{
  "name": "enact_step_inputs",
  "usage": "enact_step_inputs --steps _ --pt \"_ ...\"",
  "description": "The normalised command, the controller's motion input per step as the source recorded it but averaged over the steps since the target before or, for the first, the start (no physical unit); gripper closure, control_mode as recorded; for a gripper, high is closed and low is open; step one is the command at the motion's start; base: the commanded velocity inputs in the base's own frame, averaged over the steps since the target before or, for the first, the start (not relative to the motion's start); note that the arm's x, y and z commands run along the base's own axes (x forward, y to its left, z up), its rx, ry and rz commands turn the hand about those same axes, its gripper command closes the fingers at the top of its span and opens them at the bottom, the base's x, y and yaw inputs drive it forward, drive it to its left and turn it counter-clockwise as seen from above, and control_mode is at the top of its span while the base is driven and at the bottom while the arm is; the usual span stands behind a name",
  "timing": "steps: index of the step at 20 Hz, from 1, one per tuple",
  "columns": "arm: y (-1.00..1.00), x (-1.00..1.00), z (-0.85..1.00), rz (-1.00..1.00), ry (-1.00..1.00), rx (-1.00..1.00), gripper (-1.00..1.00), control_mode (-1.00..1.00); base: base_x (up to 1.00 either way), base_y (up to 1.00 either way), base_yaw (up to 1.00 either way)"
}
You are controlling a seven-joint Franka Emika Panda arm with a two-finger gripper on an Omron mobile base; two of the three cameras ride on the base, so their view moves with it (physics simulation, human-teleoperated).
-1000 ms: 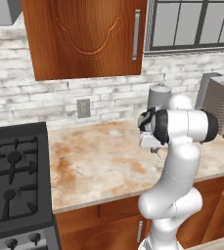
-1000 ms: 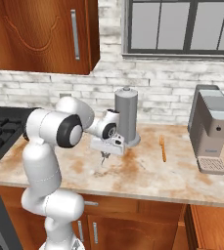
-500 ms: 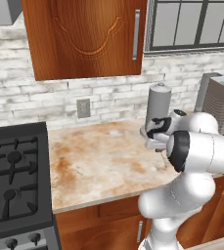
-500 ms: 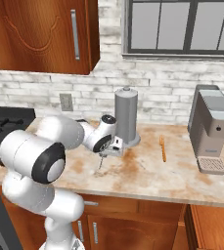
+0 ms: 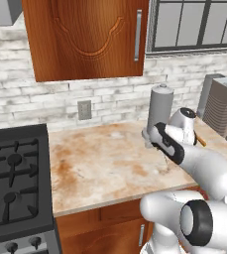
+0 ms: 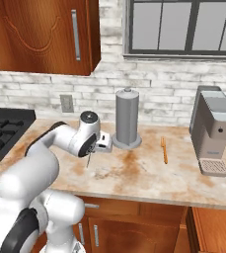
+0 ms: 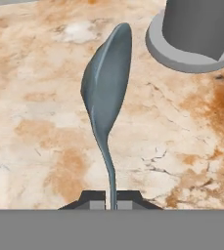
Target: Organize the utensils by type. Pick up the wooden spoons from the counter and place them in the open cabinet. Then pick up the metallic utensils from the counter and place them in the open drawer.
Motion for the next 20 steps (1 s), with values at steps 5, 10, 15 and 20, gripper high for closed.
enact_step_inputs --steps 5,10,15,20 --pt "0.16 -0.19 0.82 0.00 0.01 -0.03 1.00 -1.00 0.00 0.00 0.00" --pt "0.18 -0.13 0.48 0.00 0.00 -0.02 1.00 -1.00 0.00 0.00 0.00" --pt "0.08 -0.11 0.31 0.00 -0.02 -0.03 1.00 -1.00 0.00 0.00 0.00" --pt "0.13 -0.13 0.38 0.00 -0.01 -0.01 1.00 -1.00 0.00 0.00 0.00"
